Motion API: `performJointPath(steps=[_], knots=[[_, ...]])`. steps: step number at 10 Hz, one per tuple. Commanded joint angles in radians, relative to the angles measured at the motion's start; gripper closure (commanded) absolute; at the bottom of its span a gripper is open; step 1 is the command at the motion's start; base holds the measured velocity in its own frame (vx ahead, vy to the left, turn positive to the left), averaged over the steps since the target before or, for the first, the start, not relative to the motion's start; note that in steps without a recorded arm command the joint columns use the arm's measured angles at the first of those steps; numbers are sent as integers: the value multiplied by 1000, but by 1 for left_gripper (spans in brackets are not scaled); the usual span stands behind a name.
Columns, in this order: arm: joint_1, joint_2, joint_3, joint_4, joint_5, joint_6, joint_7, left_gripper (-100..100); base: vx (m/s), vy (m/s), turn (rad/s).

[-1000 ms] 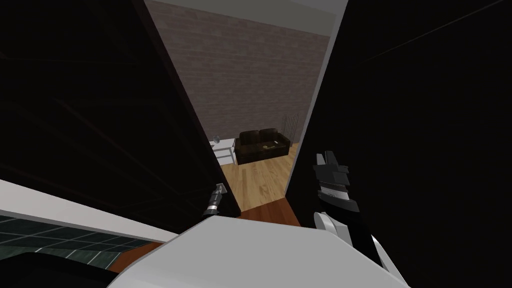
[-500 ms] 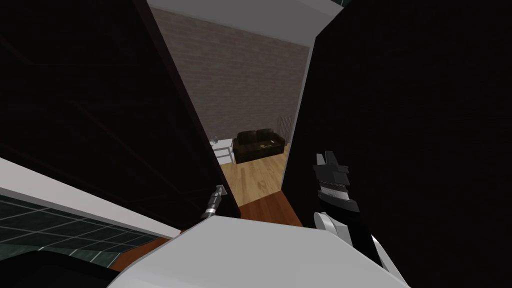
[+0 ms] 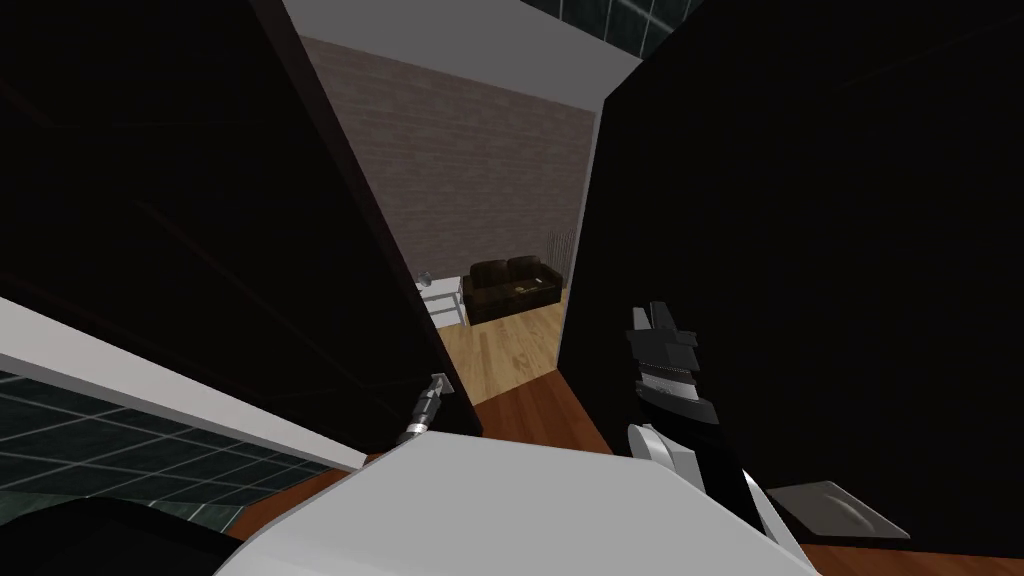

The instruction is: Pull the door open

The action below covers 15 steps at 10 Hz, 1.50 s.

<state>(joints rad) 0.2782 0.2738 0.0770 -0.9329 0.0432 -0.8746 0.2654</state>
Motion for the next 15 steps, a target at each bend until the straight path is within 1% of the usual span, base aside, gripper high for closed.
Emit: performJointPath(steps=[1,4,5,6,7,8,9,10,11,13,15], knots=[[19,17,-16,6,-9,-31,21,100,-230,104,-180],[54,44,-41,0,-23,-75,53,100,-227,23,-117],[61,49,-45,-1,-25,-83,59,100,-227,28,-88],[59,42,-44,-6,-25,-71,52,100,-101,6,-13],[74,54,-54,8,-31,-100,66,100,-140,37,-149],[76,57,-55,11,-32,-108,69,100,-194,52,-152],[82,65,-59,17,-35,-124,76,100,-213,42,-128],[91,77,-65,27,-40,-151,88,100,-234,15,-177],[95,82,-68,30,-42,-160,91,100,-195,33,-103],[106,97,-75,42,-47,-193,106,100,-181,48,-116],[115,108,-81,51,-52,-217,116,100,-187,39,-103]])
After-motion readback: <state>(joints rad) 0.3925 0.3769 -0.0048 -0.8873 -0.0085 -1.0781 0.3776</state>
